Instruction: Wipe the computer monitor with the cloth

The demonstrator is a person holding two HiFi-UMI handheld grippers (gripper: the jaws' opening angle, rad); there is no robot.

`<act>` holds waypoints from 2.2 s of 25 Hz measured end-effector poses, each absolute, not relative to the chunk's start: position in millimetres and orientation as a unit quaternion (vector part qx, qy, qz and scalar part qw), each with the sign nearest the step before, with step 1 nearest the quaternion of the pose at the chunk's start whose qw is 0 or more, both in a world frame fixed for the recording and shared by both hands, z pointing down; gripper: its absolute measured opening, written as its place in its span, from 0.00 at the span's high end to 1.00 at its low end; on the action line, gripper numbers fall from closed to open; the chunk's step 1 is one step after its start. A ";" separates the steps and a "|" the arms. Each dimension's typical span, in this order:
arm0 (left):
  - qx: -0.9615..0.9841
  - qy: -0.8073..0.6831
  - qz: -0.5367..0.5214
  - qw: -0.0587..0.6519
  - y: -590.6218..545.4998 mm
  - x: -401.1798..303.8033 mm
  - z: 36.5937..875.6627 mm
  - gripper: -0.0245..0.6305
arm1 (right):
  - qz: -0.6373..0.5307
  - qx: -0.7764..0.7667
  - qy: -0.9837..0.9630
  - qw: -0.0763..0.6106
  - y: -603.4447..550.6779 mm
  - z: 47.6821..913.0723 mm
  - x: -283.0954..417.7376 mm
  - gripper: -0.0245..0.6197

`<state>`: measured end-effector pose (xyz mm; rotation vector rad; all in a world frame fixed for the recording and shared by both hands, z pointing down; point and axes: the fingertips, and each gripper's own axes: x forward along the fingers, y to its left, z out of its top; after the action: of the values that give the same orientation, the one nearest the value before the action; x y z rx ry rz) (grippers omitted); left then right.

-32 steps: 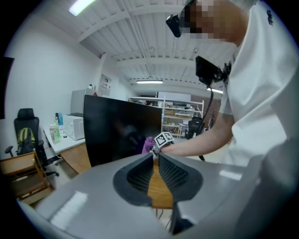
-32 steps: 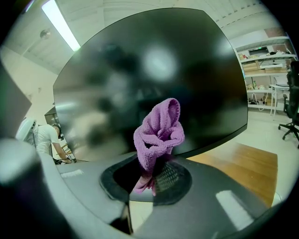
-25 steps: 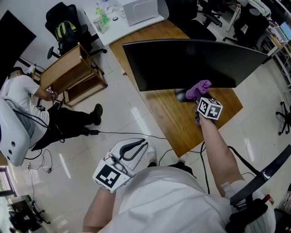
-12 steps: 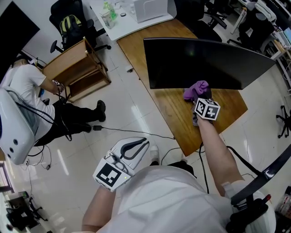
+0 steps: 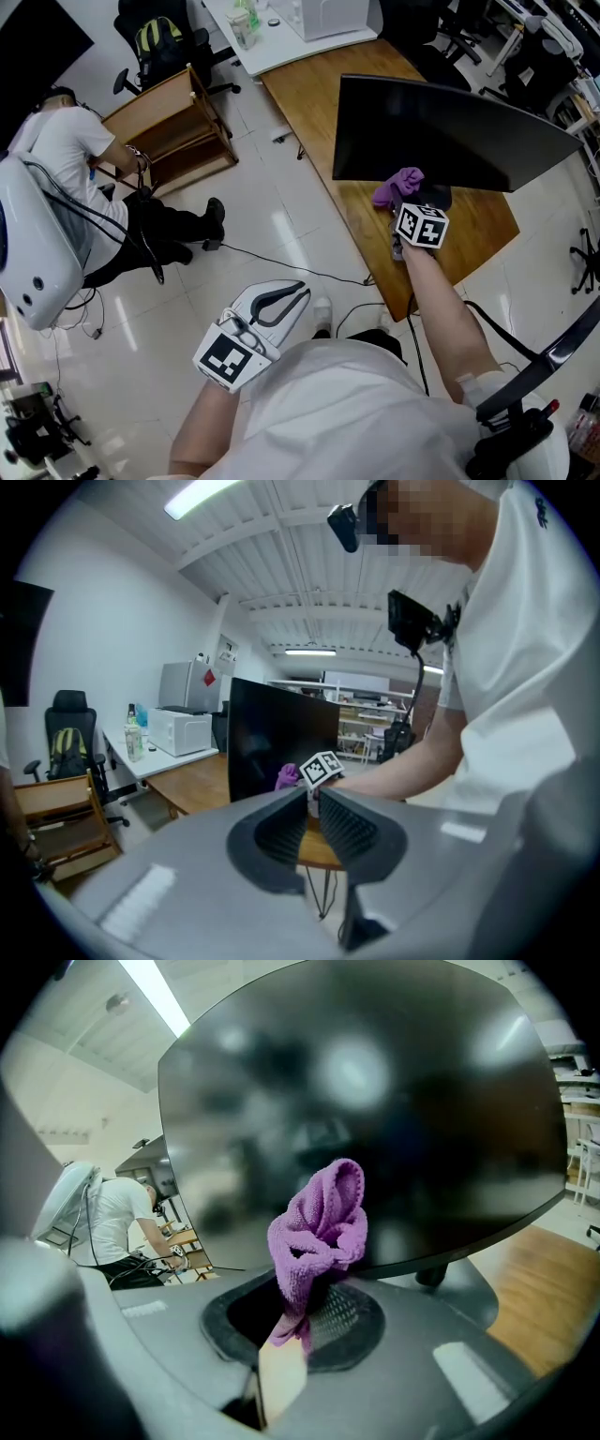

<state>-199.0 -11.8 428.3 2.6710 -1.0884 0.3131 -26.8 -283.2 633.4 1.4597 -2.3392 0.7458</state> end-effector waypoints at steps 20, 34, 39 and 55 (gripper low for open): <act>0.896 -0.416 0.093 0.124 -2.3 -246.2 429.1 0.88 | 0.253 0.416 -0.858 0.161 -259.9 631.6 -149.2 0.89; 0.895 -0.423 0.072 0.120 0.1 -256.5 428.6 0.88 | 0.245 0.388 -0.878 0.139 -256.7 583.0 -184.6 0.89; 0.899 -0.417 0.064 0.116 -2.9 -255.6 428.4 0.88 | 0.238 0.376 -0.886 0.134 -255.7 559.3 -189.7 0.89; 0.910 -0.399 0.041 0.103 -15.0 -251.1 418.4 0.88 | 0.212 0.340 -0.909 0.116 -262.4 465.3 -202.4 0.89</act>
<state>-251.1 -15.0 418.4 2.6856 -1.1762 0.1216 -202.4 -262.4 465.3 0.9962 -2.6623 0.6213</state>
